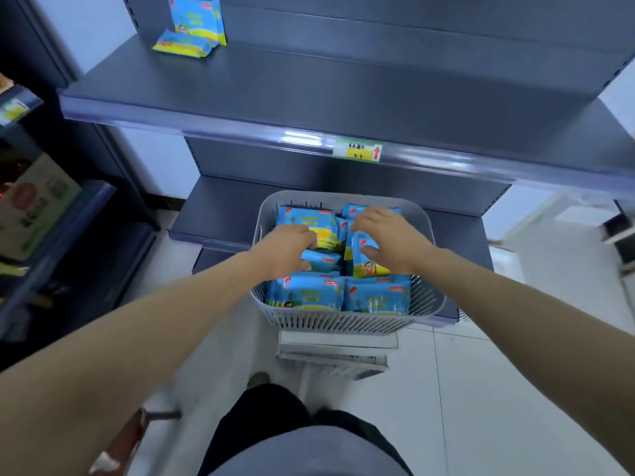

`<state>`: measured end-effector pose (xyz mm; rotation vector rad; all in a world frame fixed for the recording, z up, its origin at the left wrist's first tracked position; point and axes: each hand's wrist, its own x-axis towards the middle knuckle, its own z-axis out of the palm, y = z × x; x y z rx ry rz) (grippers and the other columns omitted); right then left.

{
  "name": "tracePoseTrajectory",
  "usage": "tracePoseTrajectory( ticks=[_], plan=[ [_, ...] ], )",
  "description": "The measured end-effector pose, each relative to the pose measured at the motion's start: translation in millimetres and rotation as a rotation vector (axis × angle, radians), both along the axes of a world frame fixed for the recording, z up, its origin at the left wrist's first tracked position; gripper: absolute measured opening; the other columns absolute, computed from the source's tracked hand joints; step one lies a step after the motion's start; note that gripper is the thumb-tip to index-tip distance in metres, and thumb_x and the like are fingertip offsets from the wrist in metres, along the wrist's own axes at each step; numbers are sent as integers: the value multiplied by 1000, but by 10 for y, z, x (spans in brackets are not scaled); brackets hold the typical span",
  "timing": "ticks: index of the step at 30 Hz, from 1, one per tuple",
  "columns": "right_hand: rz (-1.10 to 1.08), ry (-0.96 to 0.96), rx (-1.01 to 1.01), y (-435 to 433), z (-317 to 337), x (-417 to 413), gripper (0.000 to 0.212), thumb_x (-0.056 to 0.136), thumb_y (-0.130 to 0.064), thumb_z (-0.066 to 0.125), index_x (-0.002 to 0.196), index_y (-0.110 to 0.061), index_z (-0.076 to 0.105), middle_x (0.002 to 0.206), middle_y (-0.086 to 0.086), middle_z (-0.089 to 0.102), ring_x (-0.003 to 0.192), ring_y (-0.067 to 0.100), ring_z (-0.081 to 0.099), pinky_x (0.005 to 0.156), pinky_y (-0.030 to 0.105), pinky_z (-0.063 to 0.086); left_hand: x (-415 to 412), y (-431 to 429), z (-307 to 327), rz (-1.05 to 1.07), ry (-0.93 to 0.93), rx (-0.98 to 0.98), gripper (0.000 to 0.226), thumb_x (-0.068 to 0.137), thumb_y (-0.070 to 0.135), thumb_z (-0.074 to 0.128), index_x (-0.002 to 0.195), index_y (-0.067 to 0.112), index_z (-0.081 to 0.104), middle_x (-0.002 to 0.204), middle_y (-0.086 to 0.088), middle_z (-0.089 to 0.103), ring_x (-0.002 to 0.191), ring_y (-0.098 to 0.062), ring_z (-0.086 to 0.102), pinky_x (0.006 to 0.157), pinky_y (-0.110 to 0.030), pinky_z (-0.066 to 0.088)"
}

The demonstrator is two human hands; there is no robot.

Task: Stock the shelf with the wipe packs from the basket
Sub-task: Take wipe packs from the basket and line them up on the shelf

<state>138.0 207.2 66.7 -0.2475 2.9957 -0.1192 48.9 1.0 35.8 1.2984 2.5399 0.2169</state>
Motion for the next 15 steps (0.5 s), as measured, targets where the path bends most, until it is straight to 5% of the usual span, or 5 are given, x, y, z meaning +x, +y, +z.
tracePoseTrajectory(
  ticks=[7,15],
  plan=[
    [-83,-397,6,228,-629,122,32,87,-21,58,118,-14,58,112,10,58,113,30,42,93,45,42,-4,-13,-498,-14,-64,-185,33,80,30,66,105,13,54,106,-5,56,96,-25,53,83,-35,41],
    [-102,-611,129,320,-811,159,35,83,-20,65,116,-12,58,113,9,58,101,27,54,83,35,47,-15,-4,-609,-5,-116,-315,39,69,37,76,87,24,44,90,4,49,87,-15,42,87,-31,32]
  ],
)
